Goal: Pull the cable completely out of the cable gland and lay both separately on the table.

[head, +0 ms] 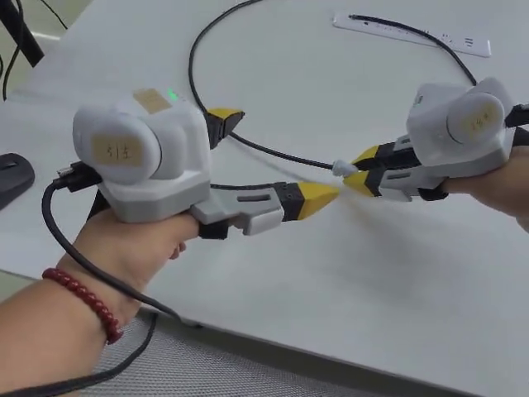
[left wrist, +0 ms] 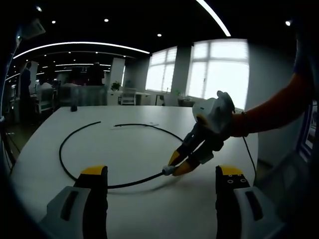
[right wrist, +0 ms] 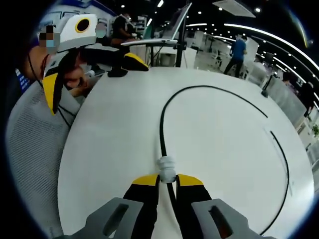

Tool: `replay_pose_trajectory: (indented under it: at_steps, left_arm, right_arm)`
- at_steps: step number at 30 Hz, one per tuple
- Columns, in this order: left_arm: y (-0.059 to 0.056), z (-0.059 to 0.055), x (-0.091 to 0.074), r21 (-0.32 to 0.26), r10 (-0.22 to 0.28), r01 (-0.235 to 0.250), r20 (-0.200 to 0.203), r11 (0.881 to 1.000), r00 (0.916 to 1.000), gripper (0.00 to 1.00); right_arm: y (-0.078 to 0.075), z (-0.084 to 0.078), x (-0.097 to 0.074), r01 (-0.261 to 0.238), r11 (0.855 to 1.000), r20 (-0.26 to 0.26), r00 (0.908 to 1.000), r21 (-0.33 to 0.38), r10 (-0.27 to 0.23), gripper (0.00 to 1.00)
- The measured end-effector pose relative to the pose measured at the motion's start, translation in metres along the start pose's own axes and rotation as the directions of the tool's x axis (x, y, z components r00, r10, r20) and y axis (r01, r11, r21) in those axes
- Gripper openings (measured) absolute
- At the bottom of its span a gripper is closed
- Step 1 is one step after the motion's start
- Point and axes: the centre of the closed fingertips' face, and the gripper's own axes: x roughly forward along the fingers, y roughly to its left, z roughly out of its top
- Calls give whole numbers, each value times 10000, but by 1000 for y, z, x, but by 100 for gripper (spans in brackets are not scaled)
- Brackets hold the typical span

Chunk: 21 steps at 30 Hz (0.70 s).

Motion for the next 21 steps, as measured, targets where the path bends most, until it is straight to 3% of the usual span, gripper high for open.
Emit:
replay_pose_trajectory:
  at_steps: [5,13,21]
  left_arm:
    - [-5,-1,0,108,-133,134,-69,9999,9999,90]
    - [-13,2,-1,597,-441,453,-222,9972,9988,89]
    - [-25,25,-11,1699,-995,1024,-256,9801,9947,86]
  right_arm:
    - [1,10,-22,466,9989,234,9986,79,-467,8]
    - [16,29,-52,900,9958,700,9934,187,-911,8]
    - [34,50,-72,1133,9931,1213,9858,305,-1162,8]
